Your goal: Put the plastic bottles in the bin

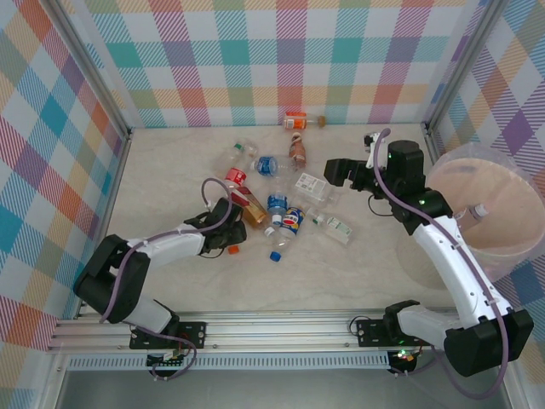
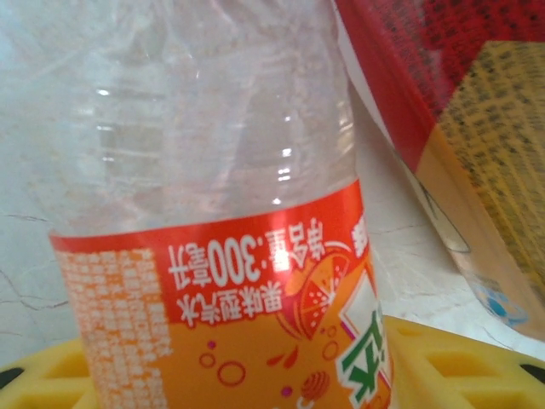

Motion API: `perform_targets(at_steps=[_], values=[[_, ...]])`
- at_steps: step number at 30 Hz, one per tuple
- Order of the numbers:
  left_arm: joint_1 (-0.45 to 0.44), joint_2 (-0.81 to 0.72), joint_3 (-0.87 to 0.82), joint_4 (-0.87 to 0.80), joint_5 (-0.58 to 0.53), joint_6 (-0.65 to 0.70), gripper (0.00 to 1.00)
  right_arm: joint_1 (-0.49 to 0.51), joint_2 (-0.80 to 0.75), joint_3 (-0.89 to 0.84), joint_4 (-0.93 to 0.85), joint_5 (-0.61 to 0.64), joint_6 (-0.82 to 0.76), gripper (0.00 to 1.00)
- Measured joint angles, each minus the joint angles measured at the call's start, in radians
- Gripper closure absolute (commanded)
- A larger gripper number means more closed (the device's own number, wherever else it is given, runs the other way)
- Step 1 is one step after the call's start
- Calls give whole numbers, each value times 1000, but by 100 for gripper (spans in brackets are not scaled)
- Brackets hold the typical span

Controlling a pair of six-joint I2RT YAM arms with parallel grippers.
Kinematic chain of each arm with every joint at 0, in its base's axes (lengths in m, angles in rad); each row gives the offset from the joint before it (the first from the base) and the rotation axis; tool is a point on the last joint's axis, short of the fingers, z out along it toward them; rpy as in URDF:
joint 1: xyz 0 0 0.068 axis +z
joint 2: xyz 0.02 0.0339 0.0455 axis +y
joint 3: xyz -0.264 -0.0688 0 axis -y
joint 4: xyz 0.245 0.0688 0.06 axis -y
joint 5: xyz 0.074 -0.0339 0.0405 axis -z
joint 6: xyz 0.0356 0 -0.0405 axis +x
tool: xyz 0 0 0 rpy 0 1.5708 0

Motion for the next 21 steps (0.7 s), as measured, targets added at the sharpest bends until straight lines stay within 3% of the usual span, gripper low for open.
perform_targets(at_steps=[8,17,21], values=[[0,-169,-10,61,114,53,54,8,34,-1,62,-43,51,0],[-18,-202,5,304,472,12,54,20,157,-1,135,-213,159,0],[-61,-181,55,375,569,13,54,39,195,-1,182,-291,209,0]])
